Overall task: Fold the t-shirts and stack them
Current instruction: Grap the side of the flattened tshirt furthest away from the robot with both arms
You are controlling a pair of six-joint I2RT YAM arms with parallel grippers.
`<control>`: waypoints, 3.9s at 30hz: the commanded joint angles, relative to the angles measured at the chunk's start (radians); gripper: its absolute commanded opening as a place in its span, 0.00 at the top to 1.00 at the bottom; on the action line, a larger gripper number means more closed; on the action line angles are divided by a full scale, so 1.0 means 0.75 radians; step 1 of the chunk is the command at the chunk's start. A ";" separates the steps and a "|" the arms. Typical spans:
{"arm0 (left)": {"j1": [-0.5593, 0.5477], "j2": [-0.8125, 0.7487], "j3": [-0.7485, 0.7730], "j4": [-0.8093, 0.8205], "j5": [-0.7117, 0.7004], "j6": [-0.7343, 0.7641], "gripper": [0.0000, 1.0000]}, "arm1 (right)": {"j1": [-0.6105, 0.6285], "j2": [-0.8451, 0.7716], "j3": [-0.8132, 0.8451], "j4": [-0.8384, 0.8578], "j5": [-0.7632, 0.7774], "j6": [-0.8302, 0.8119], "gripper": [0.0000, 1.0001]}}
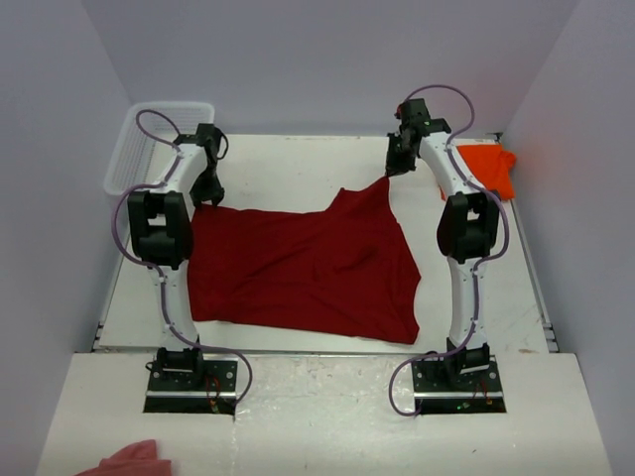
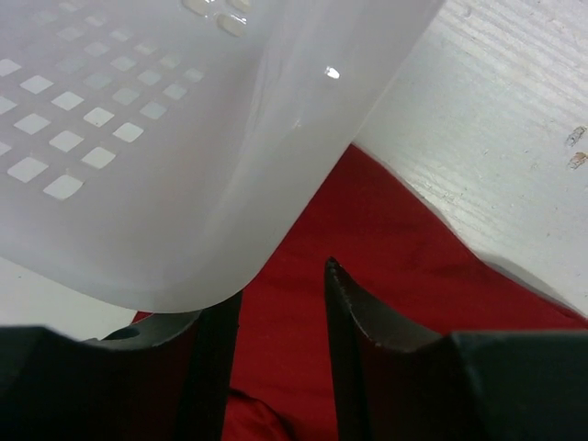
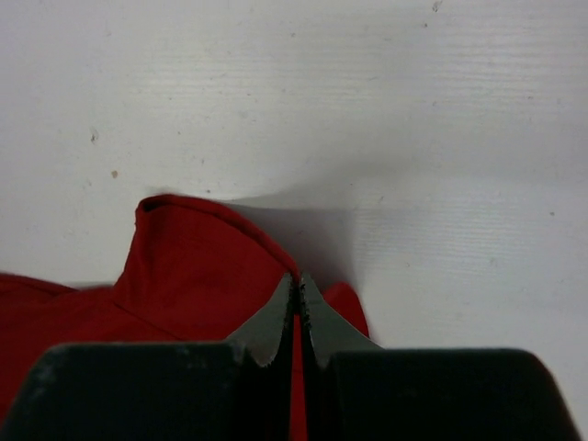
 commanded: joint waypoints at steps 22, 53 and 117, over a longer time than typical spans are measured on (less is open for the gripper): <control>-0.157 -0.409 -0.572 0.376 0.041 -0.006 1.00 | 0.006 -0.298 -0.349 0.101 -0.059 0.020 1.00; -0.241 0.243 0.535 0.087 -0.104 0.174 0.58 | -0.144 -0.480 -0.413 0.044 0.237 0.012 1.00; -0.159 0.401 0.099 0.427 0.325 0.190 0.74 | -0.148 -0.610 -0.521 0.091 0.141 -0.002 1.00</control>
